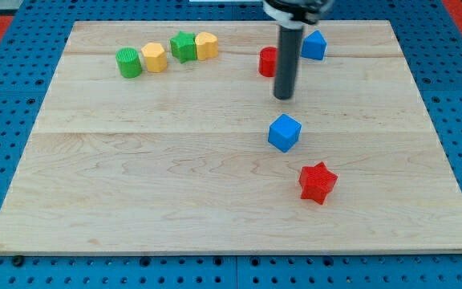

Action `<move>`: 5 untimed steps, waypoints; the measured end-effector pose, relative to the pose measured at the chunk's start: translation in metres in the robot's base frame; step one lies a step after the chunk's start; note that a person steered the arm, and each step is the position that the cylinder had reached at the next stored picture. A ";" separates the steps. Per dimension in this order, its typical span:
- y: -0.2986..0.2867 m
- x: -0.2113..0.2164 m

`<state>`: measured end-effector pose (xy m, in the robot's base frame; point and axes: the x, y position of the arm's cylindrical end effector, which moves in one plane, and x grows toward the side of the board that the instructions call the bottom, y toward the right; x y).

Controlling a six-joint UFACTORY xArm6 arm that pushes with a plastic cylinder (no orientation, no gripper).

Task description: Place blue cube below red circle

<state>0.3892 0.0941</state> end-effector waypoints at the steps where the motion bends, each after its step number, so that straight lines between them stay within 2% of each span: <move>1: 0.028 0.072; 2: -0.012 0.084; 4: -0.016 0.014; 5: -0.004 0.009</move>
<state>0.3981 0.0905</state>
